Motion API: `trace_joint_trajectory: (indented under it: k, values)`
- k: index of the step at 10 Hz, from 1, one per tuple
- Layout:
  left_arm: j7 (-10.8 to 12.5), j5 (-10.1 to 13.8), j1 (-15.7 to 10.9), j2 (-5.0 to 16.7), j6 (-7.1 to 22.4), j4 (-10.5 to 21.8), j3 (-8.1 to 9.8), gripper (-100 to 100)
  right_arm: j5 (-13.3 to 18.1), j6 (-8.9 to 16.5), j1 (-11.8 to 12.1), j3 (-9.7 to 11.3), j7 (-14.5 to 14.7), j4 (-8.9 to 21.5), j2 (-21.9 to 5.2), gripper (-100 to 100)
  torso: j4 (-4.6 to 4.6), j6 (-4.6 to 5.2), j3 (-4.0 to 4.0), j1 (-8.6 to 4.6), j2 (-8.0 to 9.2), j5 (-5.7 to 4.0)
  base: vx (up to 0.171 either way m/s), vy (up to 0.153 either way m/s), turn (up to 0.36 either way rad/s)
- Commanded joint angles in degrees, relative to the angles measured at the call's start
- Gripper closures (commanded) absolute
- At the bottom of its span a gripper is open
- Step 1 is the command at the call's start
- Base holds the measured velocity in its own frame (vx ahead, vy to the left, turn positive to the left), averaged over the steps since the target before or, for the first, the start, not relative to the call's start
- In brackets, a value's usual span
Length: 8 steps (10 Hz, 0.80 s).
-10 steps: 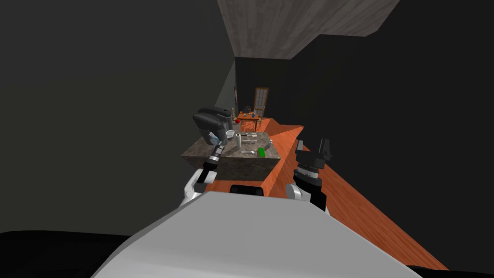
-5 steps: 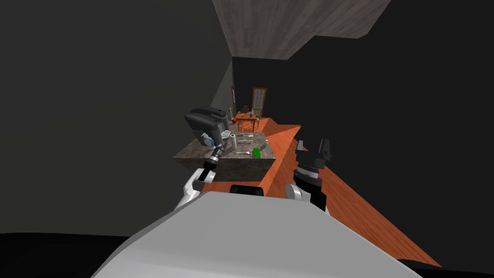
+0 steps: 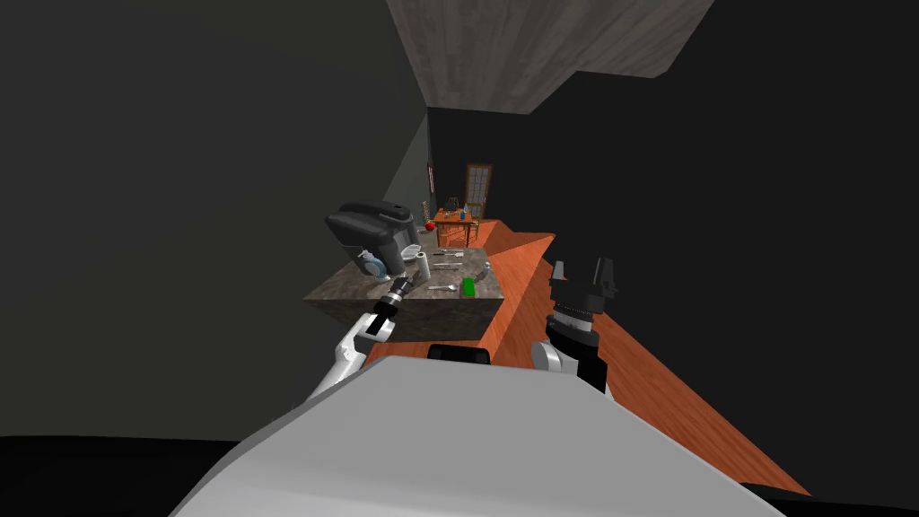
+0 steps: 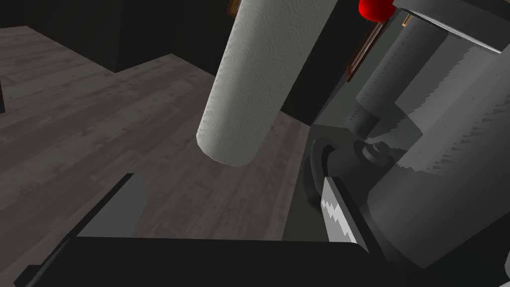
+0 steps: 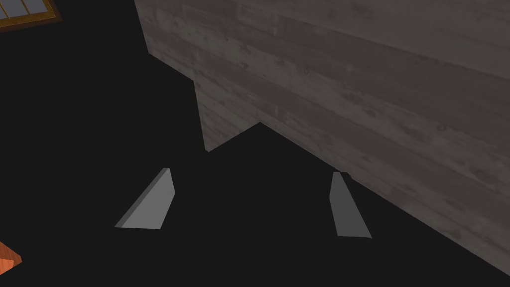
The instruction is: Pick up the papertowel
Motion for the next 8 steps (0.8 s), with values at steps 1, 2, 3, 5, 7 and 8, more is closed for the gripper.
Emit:
trace_joint_trajectory:
  k: [1,2,3,5,7,8]
  values:
    - [-1.2,-1.9,-0.5,1.1,1.1,2.0,0.64,-100,0.0,0.0,0.0,0.0,0.0,0.0,0.0,0,0.0,0.0,0.0,0.0,0.0,0.0,0.084,-0.157,-0.016]
    - [-2.1,-3.5,-0.7,1.9,1.8,3.5,1.26,-100,0.0,0.0,0.0,0.0,0.0,0.0,0.0,0,0.01,0.01,0.02,-0.06,0.03,-0.02,0.111,-0.148,-0.02]
    - [-2.5,-4.1,-0.8,2.2,2.1,4.1,1.54,-100,0.0,0.0,0.0,0.0,0.0,0.0,0.0,0,0.0,0.0,-0.01,-0.05,-0.03,-0.02,0.126,-0.123,-0.006]
    - [-2.5,-4.4,-1.1,2.5,2.2,4.8,1.77,-100,0.0,0.0,0.0,0.0,0.0,0.0,0.0,0,-0.02,0.0,-0.07,0.14,-0.12,0.02,0.094,-0.063,-0.005]
    - [-3.8,-4.3,-4.1,3.0,0.3,7.8,3.06,-100,0.0,0.0,0.0,0.0,0.0,0.0,0.0,0,0.05,-0.01,0.15,0.45,0.26,0.08,-0.026,-0.012,-0.047]
    - [-3.8,-4.3,-6.0,3.0,0.3,10.0,3.06,-100,0.0,0.0,0.0,0.0,0.0,0.0,0.0,0,0.1,0.02,0.28,0.46,0.5,0.09,-0.079,-0.007,-0.065]
